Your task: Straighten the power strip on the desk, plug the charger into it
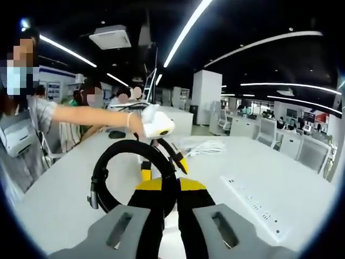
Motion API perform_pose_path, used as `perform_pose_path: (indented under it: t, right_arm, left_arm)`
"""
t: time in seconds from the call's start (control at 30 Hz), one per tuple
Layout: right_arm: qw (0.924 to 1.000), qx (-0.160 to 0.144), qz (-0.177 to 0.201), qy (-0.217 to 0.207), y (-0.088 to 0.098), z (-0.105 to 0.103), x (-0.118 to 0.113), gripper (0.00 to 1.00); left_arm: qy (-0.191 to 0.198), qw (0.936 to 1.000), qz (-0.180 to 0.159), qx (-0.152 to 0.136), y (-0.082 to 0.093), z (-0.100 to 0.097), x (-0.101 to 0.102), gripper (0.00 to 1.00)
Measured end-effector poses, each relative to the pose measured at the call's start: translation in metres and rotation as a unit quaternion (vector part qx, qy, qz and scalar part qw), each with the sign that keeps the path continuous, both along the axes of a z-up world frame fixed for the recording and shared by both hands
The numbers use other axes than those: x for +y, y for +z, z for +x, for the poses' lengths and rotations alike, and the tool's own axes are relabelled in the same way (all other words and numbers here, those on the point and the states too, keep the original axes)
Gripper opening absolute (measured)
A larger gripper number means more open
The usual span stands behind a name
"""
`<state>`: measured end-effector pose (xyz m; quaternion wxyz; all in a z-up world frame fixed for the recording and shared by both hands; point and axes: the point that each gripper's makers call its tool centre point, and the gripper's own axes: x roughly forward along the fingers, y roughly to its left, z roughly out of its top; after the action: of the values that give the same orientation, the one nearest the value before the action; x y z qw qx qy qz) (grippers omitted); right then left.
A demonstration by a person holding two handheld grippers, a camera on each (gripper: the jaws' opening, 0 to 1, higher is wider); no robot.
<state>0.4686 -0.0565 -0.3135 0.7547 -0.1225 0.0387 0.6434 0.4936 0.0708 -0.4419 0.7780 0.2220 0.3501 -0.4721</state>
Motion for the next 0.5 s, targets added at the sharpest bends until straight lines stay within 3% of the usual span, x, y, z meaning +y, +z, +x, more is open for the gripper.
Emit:
perform_pose_path:
  t: [0.2,0.3,0.33,0.5]
  right_arm:
    - [0.9997,-0.024,-0.009,0.006,-0.005,-0.001,0.002,0.05]
    - [0.9989,-0.032,-0.034,0.011,-0.021,-0.003,0.002,0.05]
    - [0.9983,-0.05,-0.023,0.022,-0.018,-0.006,0.001,0.05]
    - [0.9996,-0.026,0.0,0.011,-0.017,-0.001,-0.005,0.05]
  left_arm:
    - [0.001,1.0,-0.002,0.003,-0.001,-0.002,0.0,0.75]
    - [0.001,1.0,-0.004,0.004,-0.001,-0.005,0.0,0.75]
    - [0.001,1.0,-0.004,0.004,-0.001,-0.005,0.0,0.75]
    - [0.001,1.0,-0.006,0.005,-0.001,-0.003,0.0,0.76]
